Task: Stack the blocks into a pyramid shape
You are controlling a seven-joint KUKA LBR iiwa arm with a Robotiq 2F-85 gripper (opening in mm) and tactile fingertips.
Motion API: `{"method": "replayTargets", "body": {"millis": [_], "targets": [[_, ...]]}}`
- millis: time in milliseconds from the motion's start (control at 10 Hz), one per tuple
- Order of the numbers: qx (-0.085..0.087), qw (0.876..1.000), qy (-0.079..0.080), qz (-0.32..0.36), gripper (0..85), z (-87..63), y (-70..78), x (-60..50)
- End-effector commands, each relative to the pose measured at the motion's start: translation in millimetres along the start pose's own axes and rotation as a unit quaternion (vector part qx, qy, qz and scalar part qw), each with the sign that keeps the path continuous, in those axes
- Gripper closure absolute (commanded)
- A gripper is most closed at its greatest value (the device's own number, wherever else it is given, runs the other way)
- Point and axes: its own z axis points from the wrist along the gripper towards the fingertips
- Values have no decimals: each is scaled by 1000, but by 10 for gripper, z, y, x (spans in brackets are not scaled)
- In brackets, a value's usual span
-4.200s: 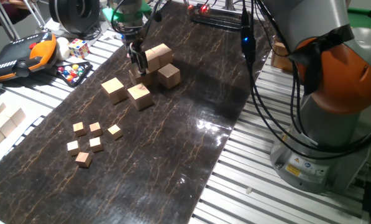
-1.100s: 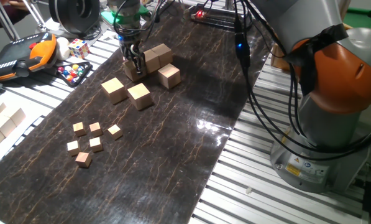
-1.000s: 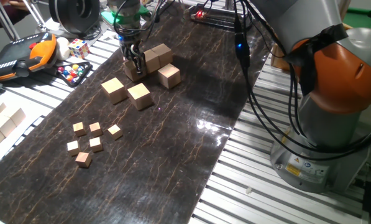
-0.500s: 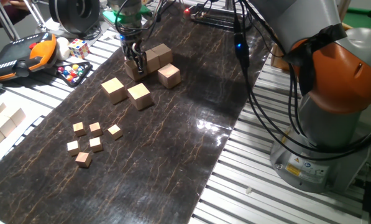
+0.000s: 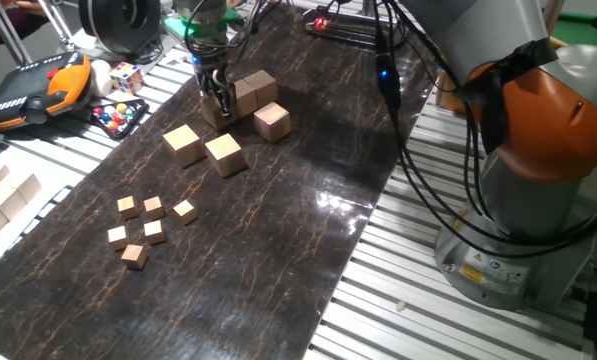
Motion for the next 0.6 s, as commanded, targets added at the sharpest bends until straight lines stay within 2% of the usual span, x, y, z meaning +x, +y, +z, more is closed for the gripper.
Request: {"method": "replayTargets", "body": {"millis": [0, 500], "targets": [[0, 1000, 1, -1, 843, 2, 0, -4], [1, 1000, 2, -12, 843, 7, 3, -10]]}}
